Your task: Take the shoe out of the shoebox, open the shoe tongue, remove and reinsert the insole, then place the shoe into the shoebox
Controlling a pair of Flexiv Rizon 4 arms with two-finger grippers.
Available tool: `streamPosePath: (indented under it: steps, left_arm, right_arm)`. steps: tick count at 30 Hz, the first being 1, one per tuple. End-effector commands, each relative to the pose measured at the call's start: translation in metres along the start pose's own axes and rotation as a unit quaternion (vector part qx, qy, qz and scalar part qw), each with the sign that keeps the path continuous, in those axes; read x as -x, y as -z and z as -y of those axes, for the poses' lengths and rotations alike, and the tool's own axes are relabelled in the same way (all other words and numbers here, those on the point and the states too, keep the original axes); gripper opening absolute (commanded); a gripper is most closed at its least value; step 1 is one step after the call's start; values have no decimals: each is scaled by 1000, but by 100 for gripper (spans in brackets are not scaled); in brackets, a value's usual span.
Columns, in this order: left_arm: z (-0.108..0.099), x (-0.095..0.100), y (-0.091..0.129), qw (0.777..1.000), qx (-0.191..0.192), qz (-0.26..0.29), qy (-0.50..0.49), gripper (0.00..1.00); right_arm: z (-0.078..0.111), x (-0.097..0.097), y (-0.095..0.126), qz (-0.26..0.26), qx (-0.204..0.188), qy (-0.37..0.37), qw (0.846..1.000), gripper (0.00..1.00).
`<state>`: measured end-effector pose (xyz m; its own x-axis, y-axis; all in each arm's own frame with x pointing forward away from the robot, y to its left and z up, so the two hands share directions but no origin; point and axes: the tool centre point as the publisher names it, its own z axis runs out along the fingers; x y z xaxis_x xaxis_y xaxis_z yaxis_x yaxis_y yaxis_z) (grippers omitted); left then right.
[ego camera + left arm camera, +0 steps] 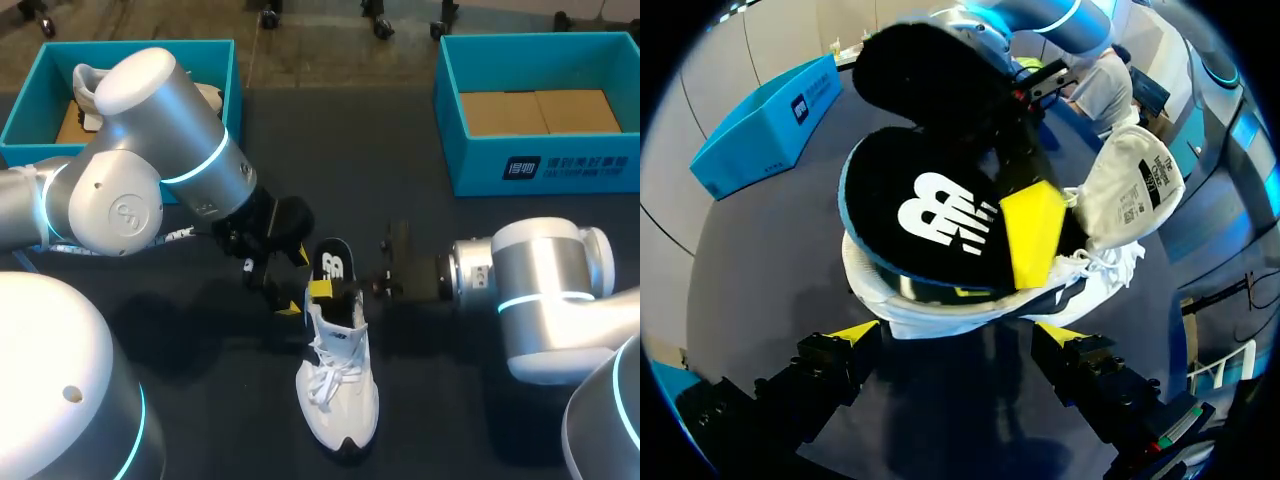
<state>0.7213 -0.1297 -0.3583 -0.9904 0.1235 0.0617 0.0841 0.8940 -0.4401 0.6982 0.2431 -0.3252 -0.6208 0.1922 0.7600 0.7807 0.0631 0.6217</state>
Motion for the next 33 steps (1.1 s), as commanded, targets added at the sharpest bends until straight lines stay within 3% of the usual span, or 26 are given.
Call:
streamPosePath:
  steps: [1,11,14,16,17,18,23,33]
  left_arm:
    - [0,0,-2,1000,0,1,0,100]
    - [0,0,-2,1000,0,1,0,100]
    - [0,0,-2,1000,0,1,0,100]
    - [0,0,-2,1000,0,1,0,100]
    - [0,0,-2,1000,0,1,0,100]
    - [0,0,-2,1000,0,1,0,100]
    - [0,0,-2,1000,0,1,0,100]
    - [0,0,-2,1000,0,1,0,100]
  right_arm:
    - [-4,-9,6,23,8,8,1000,48]
    - [-9,-3,18,32,33,19,999,46]
    - [-11,-1,20,34,37,21,999,40]
    - [-14,2,20,35,40,21,998,24]
    - [-15,4,20,33,41,20,998,6]
    - [-16,7,20,32,40,14,999,0]
    - [-14,14,15,28,32,-9,999,0]
    - [21,16,5,25,12,-59,998,0]
